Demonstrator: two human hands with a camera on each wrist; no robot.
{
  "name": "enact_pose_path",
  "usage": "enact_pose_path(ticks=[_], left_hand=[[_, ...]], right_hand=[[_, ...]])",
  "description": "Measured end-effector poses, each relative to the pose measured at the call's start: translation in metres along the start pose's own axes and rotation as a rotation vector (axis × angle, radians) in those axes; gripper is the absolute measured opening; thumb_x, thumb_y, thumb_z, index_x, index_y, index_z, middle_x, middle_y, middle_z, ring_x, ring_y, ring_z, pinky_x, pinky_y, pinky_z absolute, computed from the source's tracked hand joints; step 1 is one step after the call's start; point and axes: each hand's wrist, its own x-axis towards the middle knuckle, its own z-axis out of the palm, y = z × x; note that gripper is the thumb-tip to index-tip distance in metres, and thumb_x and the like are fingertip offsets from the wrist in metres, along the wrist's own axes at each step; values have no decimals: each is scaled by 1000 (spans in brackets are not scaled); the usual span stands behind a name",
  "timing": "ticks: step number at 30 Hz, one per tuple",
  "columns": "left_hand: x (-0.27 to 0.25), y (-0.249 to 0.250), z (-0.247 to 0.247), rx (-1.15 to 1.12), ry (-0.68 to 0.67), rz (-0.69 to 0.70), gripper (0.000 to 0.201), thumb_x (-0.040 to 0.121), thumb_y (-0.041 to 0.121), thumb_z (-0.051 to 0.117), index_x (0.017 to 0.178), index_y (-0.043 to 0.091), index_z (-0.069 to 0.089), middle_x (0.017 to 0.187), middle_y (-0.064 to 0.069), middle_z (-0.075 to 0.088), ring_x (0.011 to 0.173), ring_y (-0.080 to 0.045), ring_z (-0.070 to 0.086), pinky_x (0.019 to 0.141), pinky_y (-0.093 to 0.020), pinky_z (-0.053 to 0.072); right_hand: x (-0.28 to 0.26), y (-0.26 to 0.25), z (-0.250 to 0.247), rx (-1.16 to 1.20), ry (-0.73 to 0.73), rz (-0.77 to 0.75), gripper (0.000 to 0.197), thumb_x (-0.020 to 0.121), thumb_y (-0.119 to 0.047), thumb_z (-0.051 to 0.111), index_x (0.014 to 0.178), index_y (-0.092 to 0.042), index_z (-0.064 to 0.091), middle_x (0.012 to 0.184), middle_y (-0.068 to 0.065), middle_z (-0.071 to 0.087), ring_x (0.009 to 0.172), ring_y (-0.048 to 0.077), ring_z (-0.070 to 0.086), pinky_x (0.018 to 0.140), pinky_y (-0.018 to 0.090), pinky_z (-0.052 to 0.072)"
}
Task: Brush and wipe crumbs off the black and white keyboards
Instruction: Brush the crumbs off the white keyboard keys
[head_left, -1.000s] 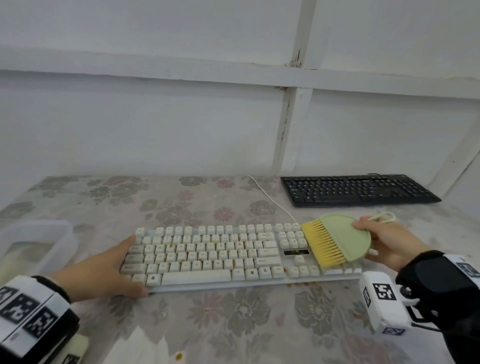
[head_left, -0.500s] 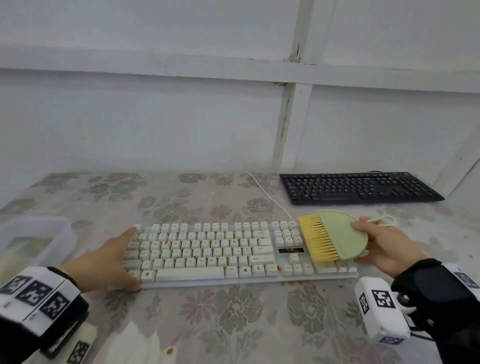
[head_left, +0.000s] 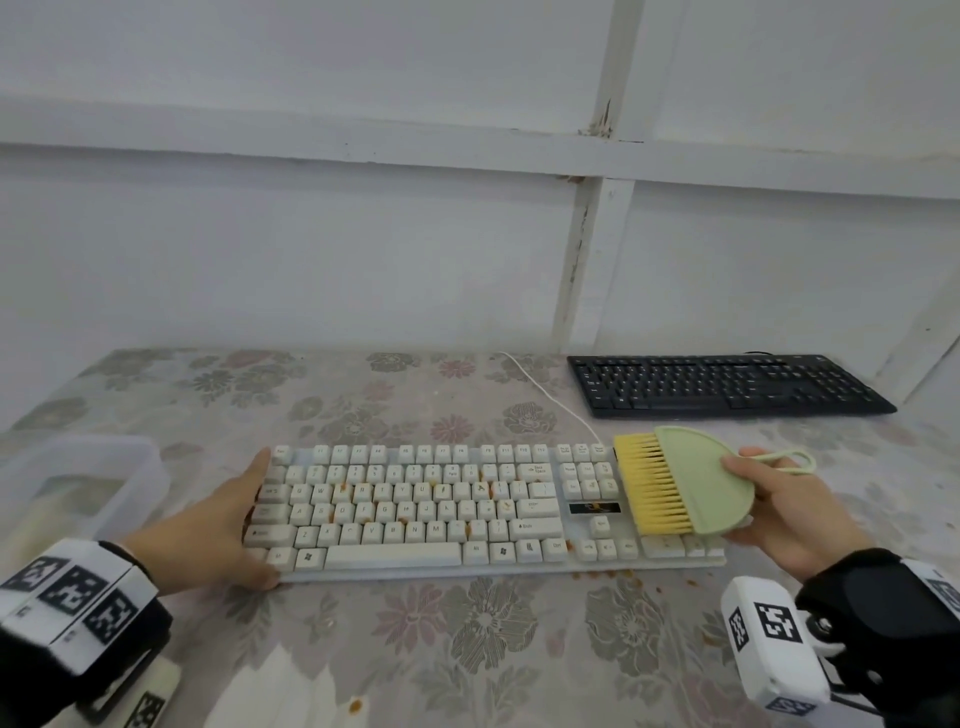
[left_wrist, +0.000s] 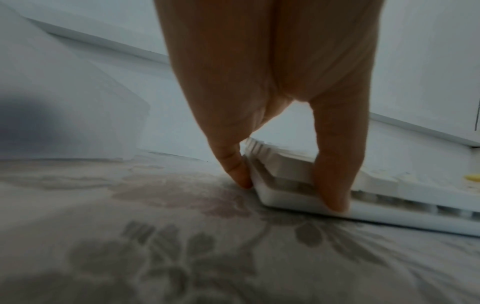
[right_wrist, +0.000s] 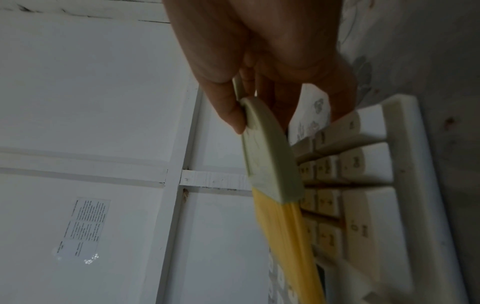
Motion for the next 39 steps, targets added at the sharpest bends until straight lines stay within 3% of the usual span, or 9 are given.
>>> enact_pose_path(ticks=[3, 8, 11, 13, 15, 19, 29, 35, 39], left_hand=[[0, 0, 1, -38, 66, 85, 108, 44, 14, 84, 128, 36, 20, 118, 8, 54, 102, -4, 55, 78, -14, 45], [-6, 1, 5, -2, 141, 85, 104, 52, 10, 85, 126, 37, 17, 110, 17, 49, 97, -1, 53, 72, -9, 42], [-7, 3, 8, 14, 161, 87, 107, 62, 7, 82, 122, 44, 1, 101, 27, 42, 92, 5, 50, 65, -4, 38], [-9, 4, 9, 15, 172, 81, 108, 64, 7, 80, 120, 45, -4, 96, 29, 40, 84, 9, 47, 63, -4, 37], [-10, 0, 9, -7, 188, 94, 108, 62, 8, 82, 122, 48, 0, 100, 26, 48, 85, 7, 52, 65, -6, 39], [-12, -4, 10, -18, 209, 155, 106, 58, 13, 85, 119, 58, 11, 110, 19, 58, 94, 0, 61, 71, -10, 43], [-9, -10, 10, 0, 189, 162, 109, 57, 17, 85, 127, 51, 9, 111, 18, 59, 95, -1, 61, 76, -14, 46], [-7, -13, 10, -37, 161, 200, 108, 57, 17, 84, 128, 53, 11, 113, 18, 59, 97, 1, 62, 78, -15, 48], [-6, -14, 11, -82, 168, 210, 108, 52, 17, 83, 125, 56, 15, 114, 15, 62, 96, 5, 63, 80, -18, 50]], right_hand=[[1, -2, -3, 11, -2, 18, 19, 93, -11, 53, 78, -21, 46, 81, 9, 54, 48, 23, 43, 39, 28, 44], [5, -22, -13, 58, -5, -48, 14, 86, -15, 61, 99, -12, 55, 89, 10, 64, 66, 20, 69, 48, 32, 55], [6, -43, -25, 92, 62, -202, 72, 29, -31, 94, 90, -14, 61, 81, 6, 72, 67, 14, 72, 54, 27, 58], [4, -55, -31, 70, 123, -378, 76, 7, -43, 92, 71, -22, 57, 67, -4, 68, 61, 7, 68, 51, 20, 55], [-3, -63, -29, -49, 168, -507, 59, 26, -47, 90, 70, -26, 57, 70, -3, 65, 64, 7, 63, 49, 16, 53], [-4, -61, -27, -247, 85, -605, 24, 85, -9, 68, 97, -30, 65, 110, 11, 66, 83, 12, 62, 60, 15, 56], [-13, -42, -33, -365, -45, -551, 80, 45, -61, 81, 115, -25, 67, 101, 0, 74, 88, 10, 69, 70, 22, 58], [-34, -17, -49, -523, -66, -466, 25, 72, -34, 72, 95, -41, 66, 91, 5, 73, 89, 34, 68, 66, 43, 60], [-41, -31, -56, -621, -110, -481, 72, 37, -78, 75, 98, -39, 66, 86, 4, 73, 77, 27, 69, 62, 41, 58]])
